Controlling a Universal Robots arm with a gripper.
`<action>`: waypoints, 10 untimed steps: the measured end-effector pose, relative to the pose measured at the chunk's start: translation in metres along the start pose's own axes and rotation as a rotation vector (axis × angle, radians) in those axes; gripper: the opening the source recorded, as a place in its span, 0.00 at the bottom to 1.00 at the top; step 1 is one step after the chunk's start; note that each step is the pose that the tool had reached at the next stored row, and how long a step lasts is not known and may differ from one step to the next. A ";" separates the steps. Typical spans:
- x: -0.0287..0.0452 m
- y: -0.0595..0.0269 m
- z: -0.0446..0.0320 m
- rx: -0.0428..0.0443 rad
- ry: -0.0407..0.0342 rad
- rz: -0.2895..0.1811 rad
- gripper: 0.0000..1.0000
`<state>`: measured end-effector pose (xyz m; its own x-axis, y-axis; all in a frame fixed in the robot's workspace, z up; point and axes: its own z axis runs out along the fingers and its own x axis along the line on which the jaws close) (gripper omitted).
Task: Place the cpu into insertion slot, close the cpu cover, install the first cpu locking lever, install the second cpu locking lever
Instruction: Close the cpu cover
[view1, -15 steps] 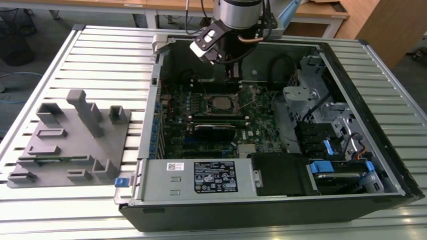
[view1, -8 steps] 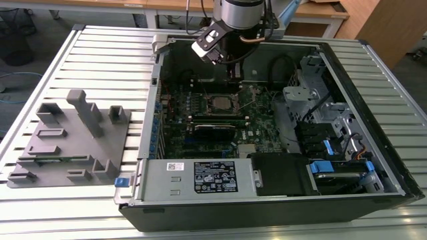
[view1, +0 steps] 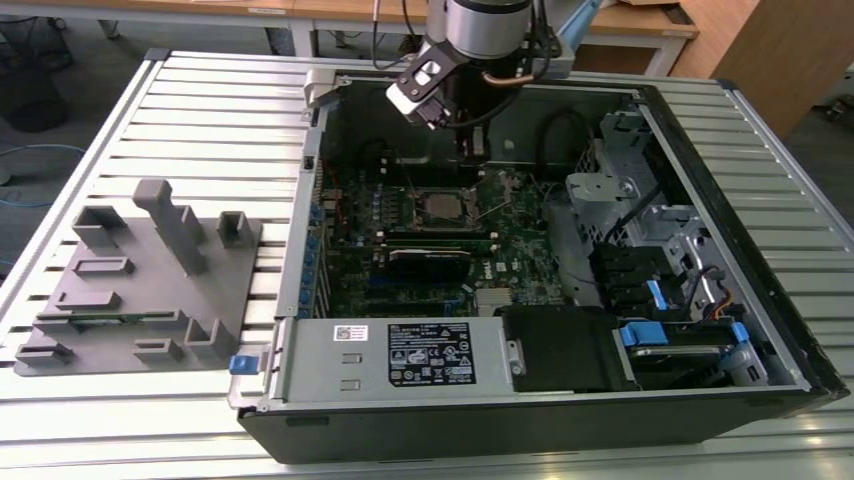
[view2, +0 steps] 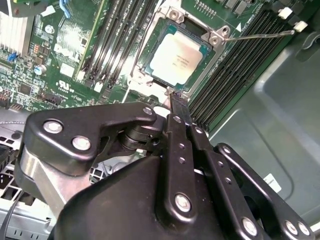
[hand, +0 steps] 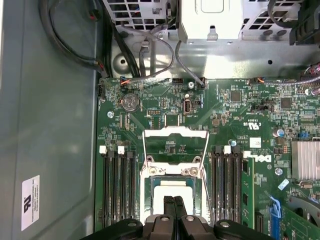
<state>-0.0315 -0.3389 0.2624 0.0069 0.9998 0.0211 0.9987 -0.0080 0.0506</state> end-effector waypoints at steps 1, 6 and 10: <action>0.0000 0.0012 0.0001 0.0000 0.0000 0.000 0.11; 0.0001 0.0095 0.0008 0.0000 0.0000 0.000 0.11; 0.0001 0.0174 0.0014 0.0000 0.0000 0.000 0.11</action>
<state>-0.0141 -0.3390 0.2619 0.0068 0.9998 0.0211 0.9987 -0.0079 0.0506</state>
